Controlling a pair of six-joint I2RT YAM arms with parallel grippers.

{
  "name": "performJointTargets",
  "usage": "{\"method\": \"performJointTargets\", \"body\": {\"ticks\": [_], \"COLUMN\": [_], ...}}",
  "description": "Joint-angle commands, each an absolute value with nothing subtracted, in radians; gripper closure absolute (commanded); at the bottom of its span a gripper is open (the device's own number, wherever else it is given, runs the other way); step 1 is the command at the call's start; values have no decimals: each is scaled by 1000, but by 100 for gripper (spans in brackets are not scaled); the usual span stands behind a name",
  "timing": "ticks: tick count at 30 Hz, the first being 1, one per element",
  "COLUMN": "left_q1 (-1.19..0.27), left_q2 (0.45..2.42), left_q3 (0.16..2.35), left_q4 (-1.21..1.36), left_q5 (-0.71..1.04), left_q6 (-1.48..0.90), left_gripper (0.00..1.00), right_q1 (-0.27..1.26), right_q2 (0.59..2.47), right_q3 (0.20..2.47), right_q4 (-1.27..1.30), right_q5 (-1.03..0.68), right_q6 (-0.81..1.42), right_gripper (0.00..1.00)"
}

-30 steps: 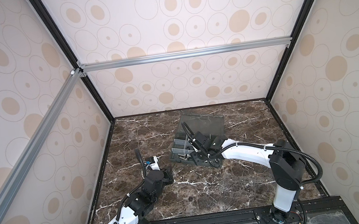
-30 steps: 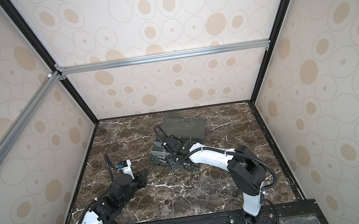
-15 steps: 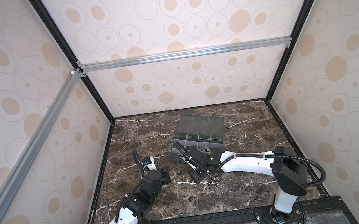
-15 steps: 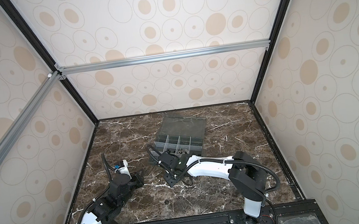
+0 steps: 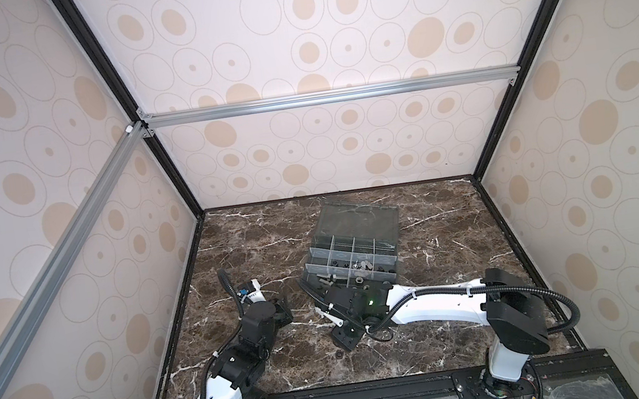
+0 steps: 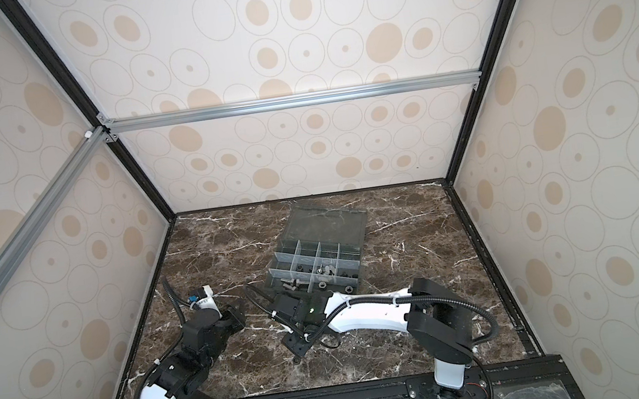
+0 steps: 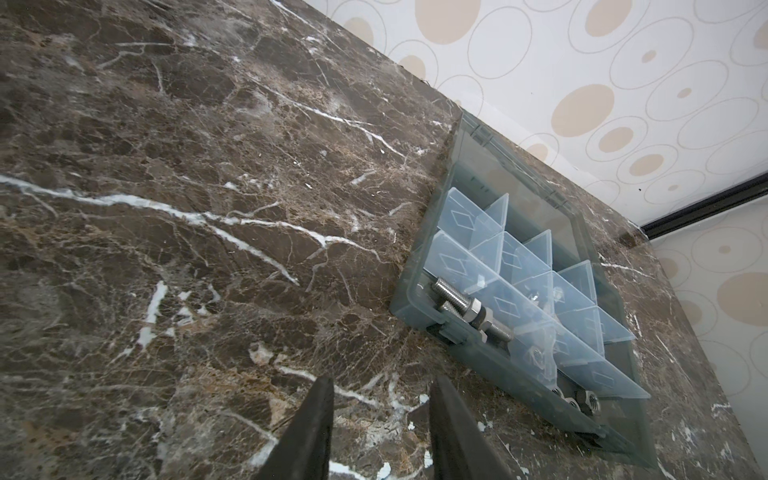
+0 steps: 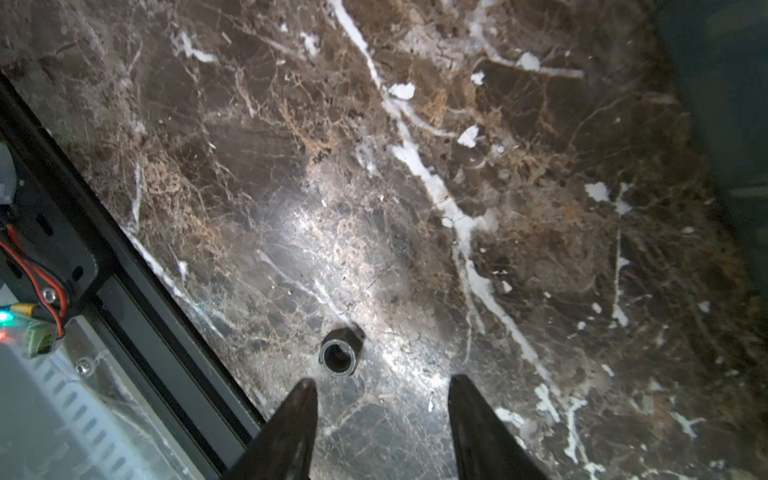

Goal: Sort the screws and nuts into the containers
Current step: 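Move the right gripper back toward the robot and grasp the last black hex nut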

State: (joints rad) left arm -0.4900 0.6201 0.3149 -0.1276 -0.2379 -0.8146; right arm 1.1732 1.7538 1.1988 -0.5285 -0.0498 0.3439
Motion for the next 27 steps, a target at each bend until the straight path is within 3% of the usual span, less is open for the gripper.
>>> {"method": "performJointTargets", "body": {"ticks": [1, 14, 27], "left_q1": [-444, -288, -246], "left_q2": [634, 664, 653], "left_q3": [298, 281, 238], "left_q4": [-86, -25, 27], "left_q5": [-169, -4, 58], "left_q6": [-822, -838, -861], "left_gripper": [61, 60, 60], "right_q1": [1198, 1262, 1272], "right_q2": [1789, 1884, 1966], "right_q3": [1222, 1300, 1366], "right_q4": [-584, -656, -698], "right_q5": [-54, -35, 0], "right_q6": [311, 236, 216], "right_gripper": [46, 47, 53]}}
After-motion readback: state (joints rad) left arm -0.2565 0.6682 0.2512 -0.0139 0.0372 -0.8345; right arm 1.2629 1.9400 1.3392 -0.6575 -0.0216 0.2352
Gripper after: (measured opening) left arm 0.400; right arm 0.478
